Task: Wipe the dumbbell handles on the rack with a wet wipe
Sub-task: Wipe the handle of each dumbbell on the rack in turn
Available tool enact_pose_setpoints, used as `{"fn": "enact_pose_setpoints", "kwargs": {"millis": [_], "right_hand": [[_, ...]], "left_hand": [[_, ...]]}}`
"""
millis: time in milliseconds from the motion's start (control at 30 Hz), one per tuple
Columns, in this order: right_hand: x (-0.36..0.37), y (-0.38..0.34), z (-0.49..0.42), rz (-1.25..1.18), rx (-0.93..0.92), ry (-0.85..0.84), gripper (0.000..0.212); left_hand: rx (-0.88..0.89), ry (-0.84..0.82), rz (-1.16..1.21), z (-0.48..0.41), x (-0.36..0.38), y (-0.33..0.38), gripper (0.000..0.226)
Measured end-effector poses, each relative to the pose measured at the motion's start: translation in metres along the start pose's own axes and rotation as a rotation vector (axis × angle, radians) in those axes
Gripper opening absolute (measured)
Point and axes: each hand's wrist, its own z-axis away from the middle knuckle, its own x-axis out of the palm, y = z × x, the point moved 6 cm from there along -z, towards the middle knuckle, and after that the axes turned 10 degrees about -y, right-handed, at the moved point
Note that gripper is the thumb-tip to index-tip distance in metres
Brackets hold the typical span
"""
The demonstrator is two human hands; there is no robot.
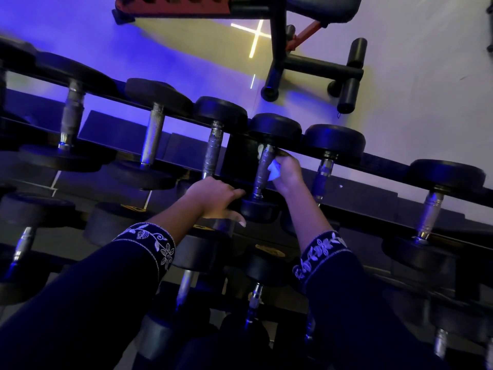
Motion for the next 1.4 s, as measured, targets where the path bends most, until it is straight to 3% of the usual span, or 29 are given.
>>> {"fn": "enact_pose_setpoints", "kwargs": {"millis": [133,300,500,633,767,967,1133,1267,1400], "right_hand": [[-0.014,0.018,0.03,0.117,0.064,-0.035,0.034],[-0.004,-0.014,0.003,-0.169,0.012,-0.014,0.034],[-0.01,0.013,0.033,0.187,0.063,-0.059,0.037],[-0.018,0.017,0.025,0.097,0.04,-0.012,0.039],[-0.019,0.017,0.038,0.186,0.005,0.046,0.043],[-0.019,0.017,0.057,0.539,-0.122,0.169,0.037],[-0.015,-0.005,0.063,0.801,-0.205,0.244,0.034],[-0.018,-0.003,0.061,0.759,-0.234,0.268,0.036],[-0.026,-0.014,0.07,0.602,-0.353,0.36,0.034]], "left_hand": [[0.009,0.015,0.004,-0.001,0.0,-0.001,0.111],[0.022,0.004,-0.003,-0.001,0.003,0.0,0.113],[0.007,-0.019,-0.011,-0.003,0.004,0.0,0.113],[-0.005,-0.023,-0.02,-0.001,0.002,0.001,0.114],[-0.037,-0.047,-0.075,0.005,0.002,0.01,0.089],[-0.146,-0.118,-0.057,0.007,-0.002,0.027,0.055],[-0.126,-0.136,-0.217,0.008,-0.042,0.056,0.018],[-0.209,-0.146,-0.409,-0.002,-0.055,0.09,0.025],[-0.226,-0.2,-0.247,-0.008,-0.049,0.089,0.03]]}}
